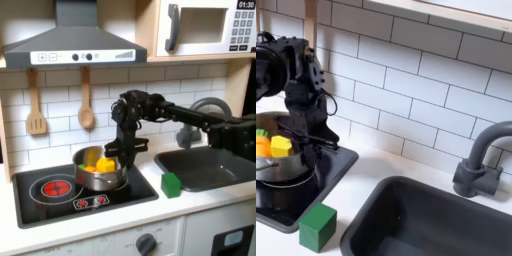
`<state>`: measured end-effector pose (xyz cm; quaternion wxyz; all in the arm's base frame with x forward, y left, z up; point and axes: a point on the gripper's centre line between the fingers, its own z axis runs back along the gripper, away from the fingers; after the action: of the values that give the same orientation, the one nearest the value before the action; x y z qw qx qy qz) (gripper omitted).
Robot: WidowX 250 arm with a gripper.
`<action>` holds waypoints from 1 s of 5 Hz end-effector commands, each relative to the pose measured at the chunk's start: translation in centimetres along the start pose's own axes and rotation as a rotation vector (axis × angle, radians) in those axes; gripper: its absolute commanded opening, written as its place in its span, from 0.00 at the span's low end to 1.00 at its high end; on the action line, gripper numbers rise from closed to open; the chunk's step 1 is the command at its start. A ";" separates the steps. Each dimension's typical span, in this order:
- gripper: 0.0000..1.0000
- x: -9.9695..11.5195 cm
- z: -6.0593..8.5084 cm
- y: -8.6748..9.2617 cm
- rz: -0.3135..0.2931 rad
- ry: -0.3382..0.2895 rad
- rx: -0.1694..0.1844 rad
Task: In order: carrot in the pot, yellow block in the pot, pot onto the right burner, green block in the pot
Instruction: 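Move the pot onto the right burner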
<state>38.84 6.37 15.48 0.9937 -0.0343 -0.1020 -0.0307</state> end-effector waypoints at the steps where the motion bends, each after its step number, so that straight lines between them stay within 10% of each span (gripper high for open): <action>1: 0.00 -0.5 0.4 -1.5 -0.018 0.004 -0.022; 4: 0.00 -1.2 0.6 -1.4 -0.024 0.015 -0.028; 5: 1.00 -1.2 0.5 -2.0 -0.038 0.024 -0.027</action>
<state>37.17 4.22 15.49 0.9941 -0.0535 -0.0797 -0.0501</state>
